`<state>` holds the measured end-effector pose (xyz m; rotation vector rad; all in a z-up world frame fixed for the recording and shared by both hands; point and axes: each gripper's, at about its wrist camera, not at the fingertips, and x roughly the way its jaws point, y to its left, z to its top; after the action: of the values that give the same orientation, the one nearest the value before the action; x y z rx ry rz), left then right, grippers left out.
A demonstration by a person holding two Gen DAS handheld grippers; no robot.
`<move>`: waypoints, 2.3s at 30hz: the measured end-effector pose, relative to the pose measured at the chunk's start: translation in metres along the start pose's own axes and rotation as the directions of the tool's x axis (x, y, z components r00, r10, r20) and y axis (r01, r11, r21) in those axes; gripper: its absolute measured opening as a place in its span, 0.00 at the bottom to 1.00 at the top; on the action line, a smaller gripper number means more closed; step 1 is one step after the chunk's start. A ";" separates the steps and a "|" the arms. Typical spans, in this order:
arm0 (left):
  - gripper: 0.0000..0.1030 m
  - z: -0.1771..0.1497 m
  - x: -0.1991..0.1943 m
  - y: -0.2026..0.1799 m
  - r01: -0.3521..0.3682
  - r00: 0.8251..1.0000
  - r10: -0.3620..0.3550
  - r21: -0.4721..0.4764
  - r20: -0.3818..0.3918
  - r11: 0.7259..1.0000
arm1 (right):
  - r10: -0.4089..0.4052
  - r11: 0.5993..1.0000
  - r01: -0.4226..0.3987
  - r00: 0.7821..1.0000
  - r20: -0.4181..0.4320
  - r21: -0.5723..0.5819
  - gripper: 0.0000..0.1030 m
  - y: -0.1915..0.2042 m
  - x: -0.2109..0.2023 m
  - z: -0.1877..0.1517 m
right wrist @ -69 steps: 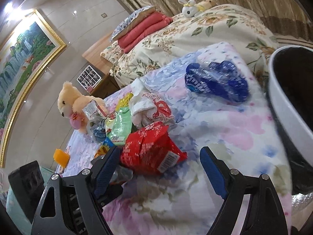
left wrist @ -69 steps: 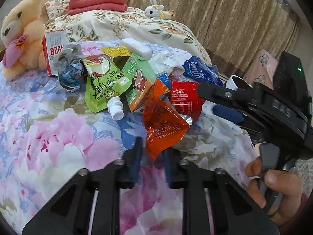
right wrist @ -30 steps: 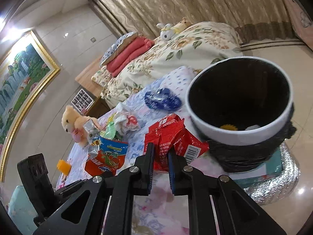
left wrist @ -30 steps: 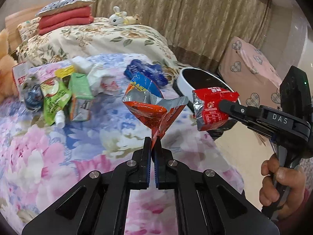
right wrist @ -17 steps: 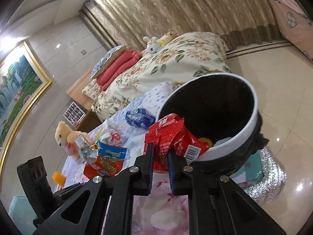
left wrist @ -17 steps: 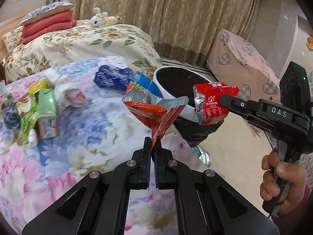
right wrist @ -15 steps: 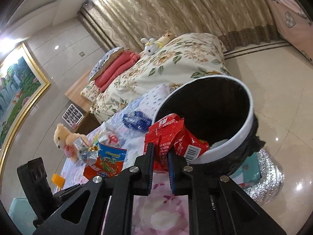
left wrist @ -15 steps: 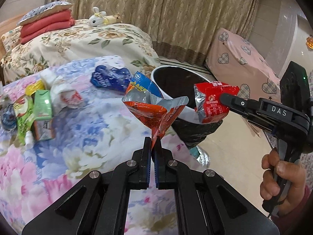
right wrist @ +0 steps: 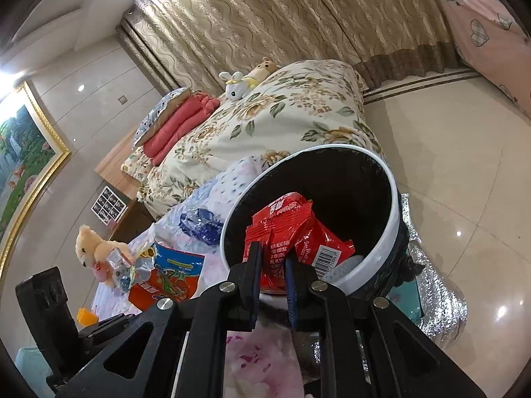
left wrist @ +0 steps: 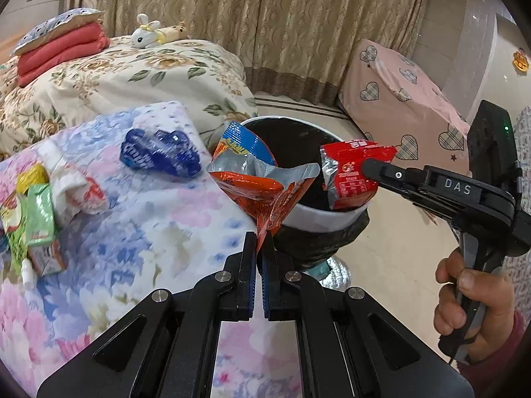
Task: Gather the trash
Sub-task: 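Carry both wrappers over the bin and open both grippers to drop them, then move both grippers back to the bed toward the blue wrapper and foil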
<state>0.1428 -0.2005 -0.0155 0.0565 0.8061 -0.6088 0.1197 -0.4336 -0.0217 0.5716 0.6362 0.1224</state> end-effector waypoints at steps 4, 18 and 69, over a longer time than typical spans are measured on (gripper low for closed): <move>0.02 0.009 0.006 -0.005 0.004 1.000 -0.004 0.017 -0.001 1.000 | -0.010 1.000 0.010 1.000 0.004 -0.003 0.13 -0.002 0.002 0.006; 0.02 0.039 0.037 -0.023 0.009 0.999 -0.006 0.078 -0.035 0.997 | -0.034 0.999 0.034 0.999 -0.013 0.001 0.13 -0.014 0.018 0.026; 0.53 -0.064 -0.048 0.101 -0.206 0.977 0.211 -0.251 -0.008 0.946 | 0.057 0.986 -0.071 0.994 -0.092 -0.153 0.85 0.086 0.036 -0.045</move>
<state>0.1288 -0.0764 -0.0449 -0.0943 0.8411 -0.3034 0.1279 -0.3303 -0.0238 0.4367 0.6866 0.2565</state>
